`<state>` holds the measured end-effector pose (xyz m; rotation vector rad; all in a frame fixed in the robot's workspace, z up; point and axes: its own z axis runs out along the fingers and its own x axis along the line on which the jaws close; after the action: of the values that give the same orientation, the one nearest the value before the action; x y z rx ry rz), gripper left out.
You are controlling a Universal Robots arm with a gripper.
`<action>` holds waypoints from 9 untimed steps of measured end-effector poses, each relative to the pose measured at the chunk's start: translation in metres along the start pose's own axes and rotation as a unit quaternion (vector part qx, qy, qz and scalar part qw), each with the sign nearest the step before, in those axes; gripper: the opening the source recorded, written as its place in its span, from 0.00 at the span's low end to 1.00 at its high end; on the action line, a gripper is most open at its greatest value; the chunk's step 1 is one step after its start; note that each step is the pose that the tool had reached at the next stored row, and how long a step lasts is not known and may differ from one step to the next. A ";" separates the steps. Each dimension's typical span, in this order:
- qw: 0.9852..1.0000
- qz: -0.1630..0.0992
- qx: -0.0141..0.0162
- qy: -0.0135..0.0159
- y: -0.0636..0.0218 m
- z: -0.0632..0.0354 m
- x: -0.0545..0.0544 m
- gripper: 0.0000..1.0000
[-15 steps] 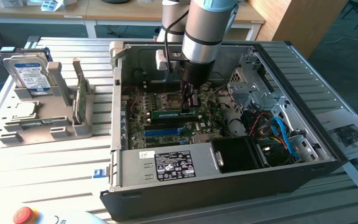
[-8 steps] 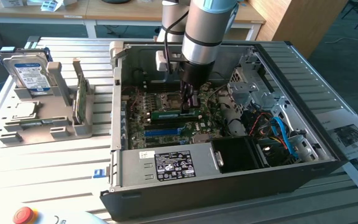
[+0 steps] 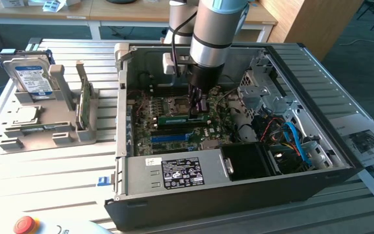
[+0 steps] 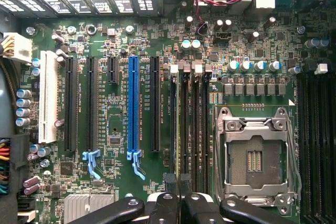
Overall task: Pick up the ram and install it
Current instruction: 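Insert the ram into the slot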
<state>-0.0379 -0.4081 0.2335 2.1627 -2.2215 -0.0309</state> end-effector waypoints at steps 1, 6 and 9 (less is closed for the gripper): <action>1.000 0.000 0.000 0.000 0.0000 0.0000 0.000 0.12; 1.000 0.000 0.000 0.000 0.0000 -0.0001 0.000 0.12; 1.000 0.000 0.000 0.000 -0.0001 0.0000 0.003 0.12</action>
<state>-0.0378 -0.4109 0.2336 2.1628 -2.2212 -0.0308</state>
